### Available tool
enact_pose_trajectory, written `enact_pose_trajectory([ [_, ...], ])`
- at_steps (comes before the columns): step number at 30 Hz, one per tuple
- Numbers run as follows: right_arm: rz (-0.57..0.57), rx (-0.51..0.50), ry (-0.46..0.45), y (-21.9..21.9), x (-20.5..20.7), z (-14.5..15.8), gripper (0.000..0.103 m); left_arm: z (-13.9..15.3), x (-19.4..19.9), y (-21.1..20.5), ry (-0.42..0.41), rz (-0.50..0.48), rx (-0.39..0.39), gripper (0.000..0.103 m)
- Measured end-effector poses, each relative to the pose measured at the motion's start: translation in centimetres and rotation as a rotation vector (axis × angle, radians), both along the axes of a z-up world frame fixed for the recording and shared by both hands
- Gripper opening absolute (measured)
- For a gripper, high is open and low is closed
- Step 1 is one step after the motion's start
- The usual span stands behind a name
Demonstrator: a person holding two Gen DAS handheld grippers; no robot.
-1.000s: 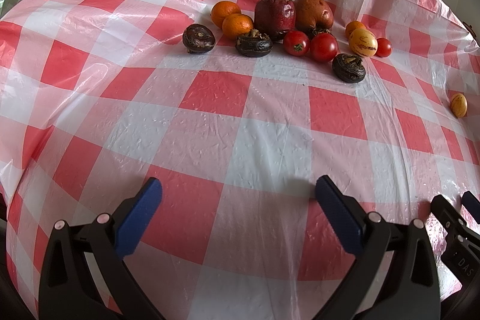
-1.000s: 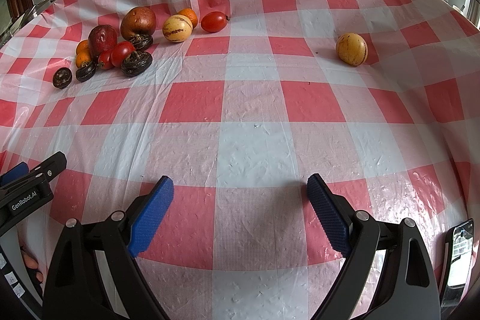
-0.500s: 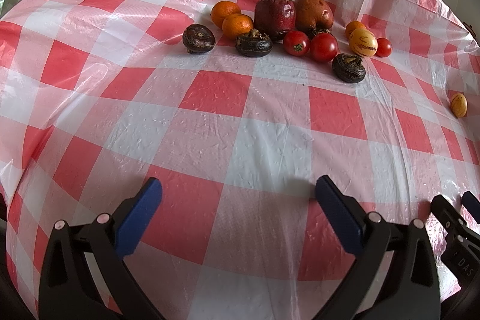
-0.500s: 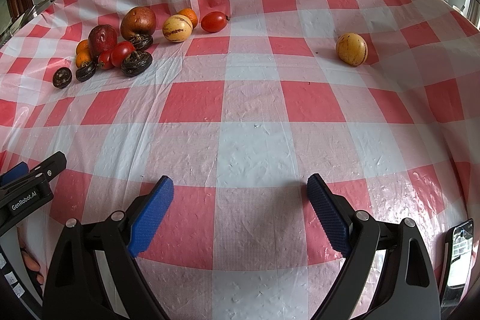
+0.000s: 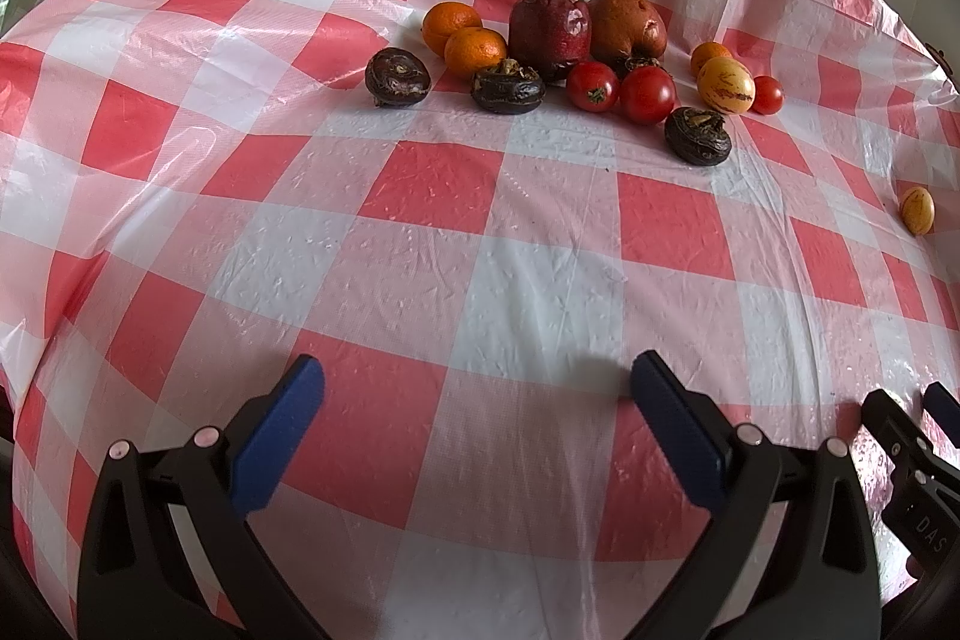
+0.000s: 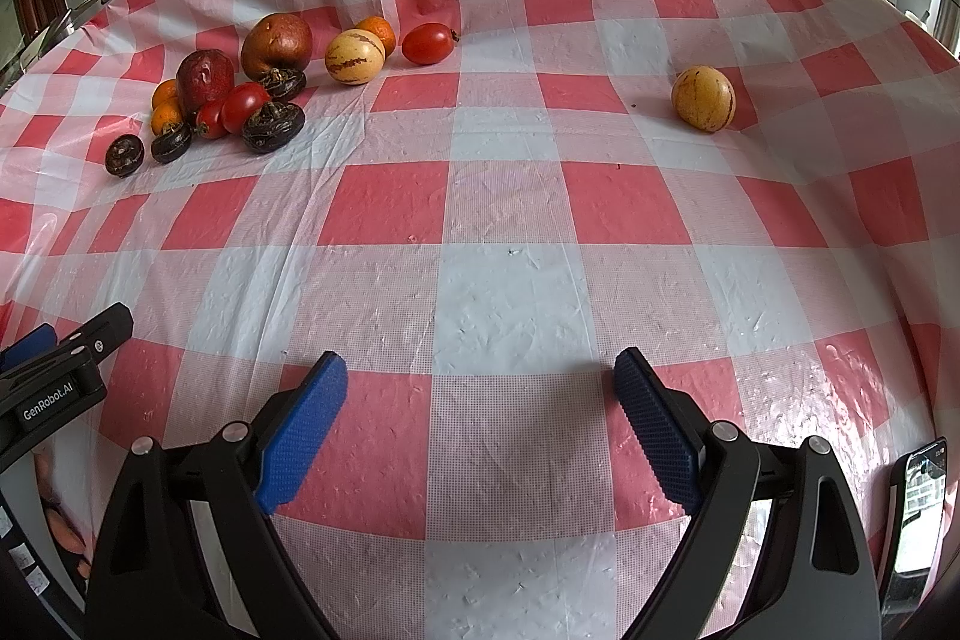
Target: Organize fruits
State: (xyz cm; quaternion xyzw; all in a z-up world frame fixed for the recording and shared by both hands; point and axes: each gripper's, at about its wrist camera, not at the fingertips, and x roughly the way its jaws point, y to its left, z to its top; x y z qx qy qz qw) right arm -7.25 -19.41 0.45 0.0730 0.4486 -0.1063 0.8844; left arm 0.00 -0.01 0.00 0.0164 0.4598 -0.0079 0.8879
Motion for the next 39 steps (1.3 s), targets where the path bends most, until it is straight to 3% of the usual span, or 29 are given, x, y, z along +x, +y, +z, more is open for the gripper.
enact_pose_trajectory([
  [12,0.000,0.000,0.000,0.1,0.0,0.0,0.087,0.0,-0.1,0.0,0.000,0.006,0.002,0.102],
  [17,0.065,0.011,0.035,-0.7,0.4,0.2,0.087,0.1,0.8,-0.2,0.037,-0.002,-0.014,0.102],
  [20,-0.032,0.074,-0.001,-3.0,-0.3,0.6,0.087,0.5,0.7,-2.5,0.033,-0.080,-0.065,0.102],
  [24,-0.105,0.057,-0.037,-5.4,-0.2,1.3,0.087,1.0,2.8,-7.0,-0.005,-0.140,-0.035,0.102],
  [27,-0.146,0.049,-0.059,-7.0,0.3,2.1,0.087,1.1,5.0,-9.6,-0.027,-0.137,0.000,0.101],
  [32,-0.283,0.041,-0.081,-12.5,3.6,3.0,0.087,0.8,9.6,-12.1,0.008,-0.103,-0.009,0.095],
  [35,-0.364,0.030,-0.054,-15.8,6.7,2.4,0.087,0.6,11.4,-12.5,0.022,-0.063,-0.011,0.089],
  [39,-0.389,0.018,0.000,-18.4,10.7,0.7,0.087,0.8,12.3,-12.8,0.006,-0.065,-0.002,0.077],
])
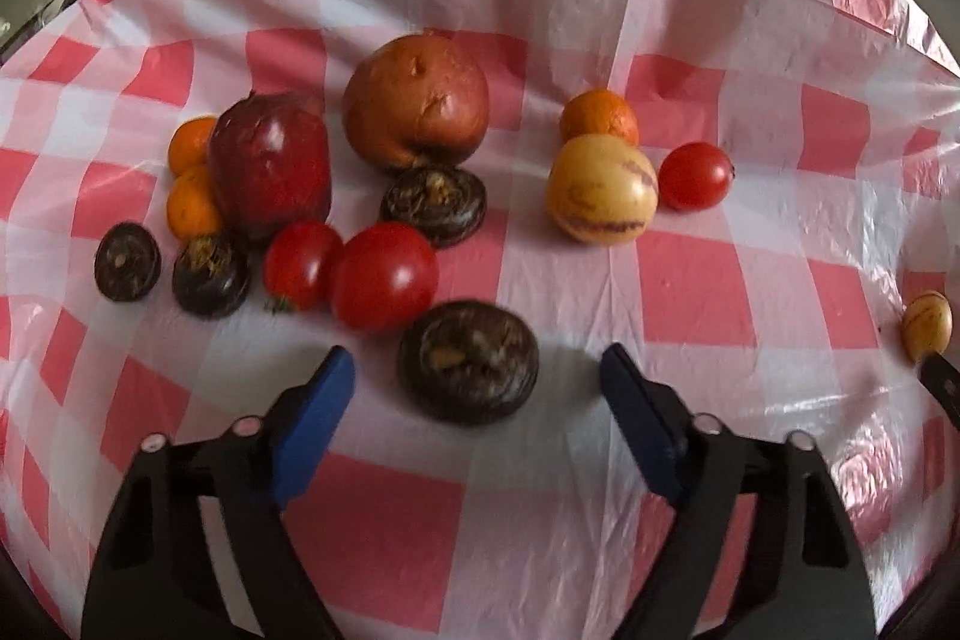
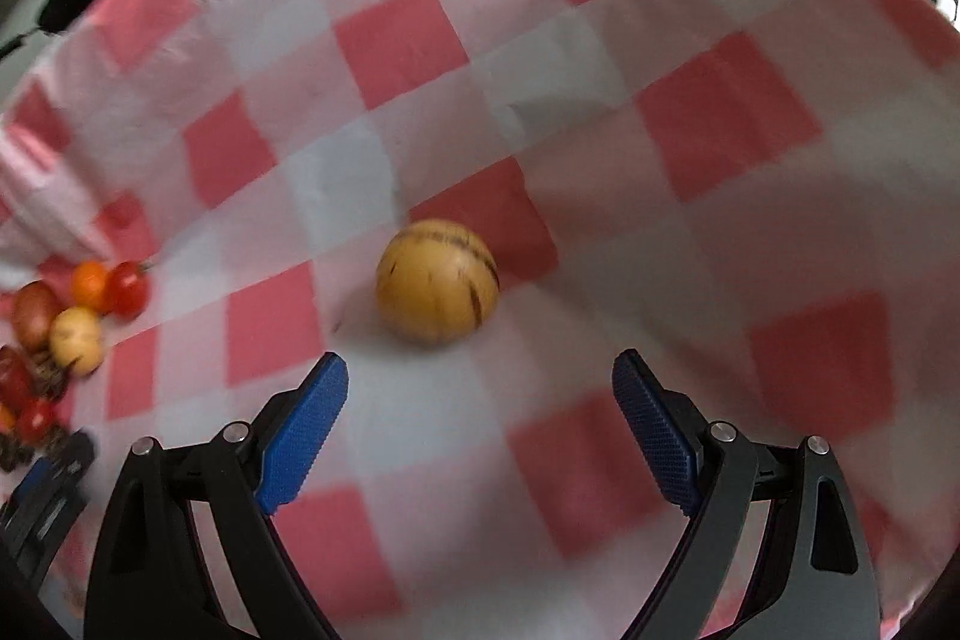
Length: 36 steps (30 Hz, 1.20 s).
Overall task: Organize fruits
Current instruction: 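Grasp a dark mangosteen with the left tool while the right tool grasps the yellow striped fruit, then carry both fruits to the white box and open both tools to drop them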
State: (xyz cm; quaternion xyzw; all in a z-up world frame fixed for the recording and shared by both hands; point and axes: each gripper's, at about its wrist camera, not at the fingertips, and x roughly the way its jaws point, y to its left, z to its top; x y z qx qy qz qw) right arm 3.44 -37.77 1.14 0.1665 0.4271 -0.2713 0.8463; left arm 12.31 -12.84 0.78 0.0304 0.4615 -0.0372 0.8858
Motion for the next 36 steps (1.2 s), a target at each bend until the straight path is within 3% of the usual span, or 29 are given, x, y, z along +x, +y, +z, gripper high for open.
enact_pose_trajectory([
  [2,0.006,-0.017,0.014,-0.6,1.3,-0.6,0.086,0.2,0.1,0.1,-0.014,0.001,-0.001,0.067],
  [4,0.013,-0.007,0.023,-1.2,2.4,-0.8,0.086,0.3,0.2,0.4,-0.032,0.013,-0.001,0.048],
  [5,0.021,-0.009,0.014,-1.4,2.9,-0.8,0.086,0.3,0.4,0.5,-0.036,0.013,-0.005,0.044],
  [6,0.031,-0.018,0.017,-1.4,3.3,-0.9,0.086,0.4,0.4,0.6,-0.040,0.005,-0.016,0.044],
  [8,0.058,-0.030,0.040,-1.2,4.0,-1.3,0.076,0.6,0.0,0.8,-0.044,-0.003,-0.039,0.044],
  [9,0.074,-0.035,0.018,-1.1,4.1,-1.1,0.059,0.7,-0.1,1.1,-0.047,-0.006,-0.061,0.044],
  [11,0.087,-0.063,0.010,-0.7,4.0,-1.0,0.046,0.7,-0.3,1.8,-0.051,-0.007,-0.105,0.043],
  [15,0.097,-0.055,-0.020,-0.4,2.9,-0.5,0.046,1.3,-2.7,4.5,-0.087,-0.030,-0.167,0.043],
  [21,0.223,0.059,-0.082,5.0,-1.3,0.6,0.046,2.0,-8.3,7.7,-0.106,-0.025,-0.157,0.043],
  [27,0.372,0.071,-0.125,12.3,-6.1,1.7,0.046,2.6,-13.9,9.4,-0.147,-0.016,-0.100,0.043],
  [36,0.608,0.060,-0.166,22.9,-11.6,3.3,0.047,2.8,-23.0,16.8,-0.167,0.035,-0.047,0.043],
])
